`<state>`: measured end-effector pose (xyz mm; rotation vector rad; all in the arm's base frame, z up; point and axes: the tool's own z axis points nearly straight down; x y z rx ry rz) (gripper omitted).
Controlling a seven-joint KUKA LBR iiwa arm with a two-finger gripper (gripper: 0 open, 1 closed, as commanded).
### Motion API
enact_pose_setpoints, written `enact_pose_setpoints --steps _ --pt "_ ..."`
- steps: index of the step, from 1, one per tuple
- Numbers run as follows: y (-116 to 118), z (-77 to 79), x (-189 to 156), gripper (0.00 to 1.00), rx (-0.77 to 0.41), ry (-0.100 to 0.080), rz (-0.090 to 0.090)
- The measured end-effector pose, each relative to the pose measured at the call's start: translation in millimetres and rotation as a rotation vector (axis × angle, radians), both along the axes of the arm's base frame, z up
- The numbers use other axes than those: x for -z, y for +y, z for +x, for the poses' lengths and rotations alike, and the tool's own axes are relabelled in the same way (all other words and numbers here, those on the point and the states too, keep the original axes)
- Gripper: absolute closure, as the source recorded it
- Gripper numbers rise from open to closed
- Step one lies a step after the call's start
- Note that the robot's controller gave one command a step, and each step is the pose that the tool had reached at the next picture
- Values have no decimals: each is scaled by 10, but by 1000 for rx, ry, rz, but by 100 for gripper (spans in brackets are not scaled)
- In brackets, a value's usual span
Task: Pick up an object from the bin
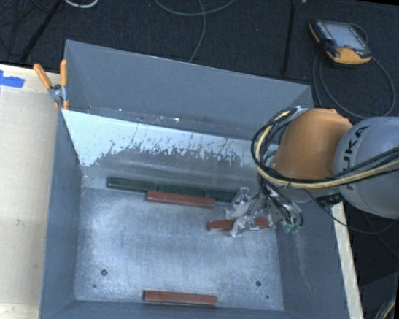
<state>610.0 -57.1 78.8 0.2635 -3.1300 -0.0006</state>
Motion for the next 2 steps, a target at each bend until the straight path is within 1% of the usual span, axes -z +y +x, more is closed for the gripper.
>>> enact_pose_setpoints --steps 1,2 --pt "-3 -4 -6 100 1 0 0" --pt "-15 -86 -357 100 -169 -5 -2"
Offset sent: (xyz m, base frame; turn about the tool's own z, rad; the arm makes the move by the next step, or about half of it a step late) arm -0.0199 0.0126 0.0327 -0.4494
